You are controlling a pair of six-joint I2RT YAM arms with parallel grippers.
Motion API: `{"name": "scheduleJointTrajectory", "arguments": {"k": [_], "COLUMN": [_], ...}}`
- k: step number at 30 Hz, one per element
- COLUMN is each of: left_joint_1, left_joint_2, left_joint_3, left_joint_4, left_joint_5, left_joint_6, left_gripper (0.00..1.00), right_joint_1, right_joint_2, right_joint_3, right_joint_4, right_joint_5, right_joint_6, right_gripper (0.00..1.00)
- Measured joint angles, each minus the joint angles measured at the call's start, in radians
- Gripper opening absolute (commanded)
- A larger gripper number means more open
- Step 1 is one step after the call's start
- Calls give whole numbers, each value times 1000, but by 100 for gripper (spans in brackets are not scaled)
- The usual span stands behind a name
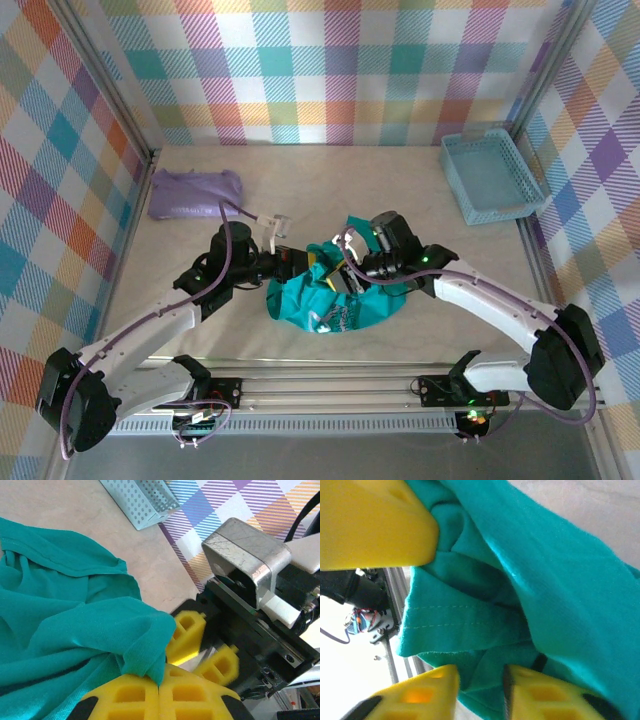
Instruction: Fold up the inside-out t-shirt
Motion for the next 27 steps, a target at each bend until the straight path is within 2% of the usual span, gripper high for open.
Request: {"name": "scheduleJointTrajectory", "arguments": {"k": [1, 5, 9, 14, 17, 22, 23, 27], "left_joint_1": [0, 0, 1, 2, 4, 4, 4, 4], "left_joint_2": [-1, -3, 6, 28, 38, 38, 38, 5], "left_joint_3": [0, 5, 30, 45, 45, 45, 44, 5], "left_joint_4": [-1, -25, -57, -66, -66, -59, -50, -11], "left_joint_5": [-1, -36, -114, -182, -208, -203, -194, -152], "left_joint_6": [0, 3, -2, -21, -32, -30, -26, 5], "left_gripper": [0, 0, 0, 0, 0, 0, 0, 0], "right_joint_1": [0, 0, 0, 0, 15, 57, 64, 45], "right_joint_2": [1, -11, -102, -235, -234, -136, -130, -180], "right_joint_3": [3, 17, 19, -5, -57, -89, -89, -88], "right_joint_4": [2, 1, -13, 59, 112, 89, 75, 70], "right_joint_5": [0, 7, -11, -138, -220, -262, -236, -67], "right_joint_6": [-1, -7, -16, -1, 24, 41, 39, 40], "right_gripper": [0, 0, 0, 0, 0, 27, 32, 41]}}
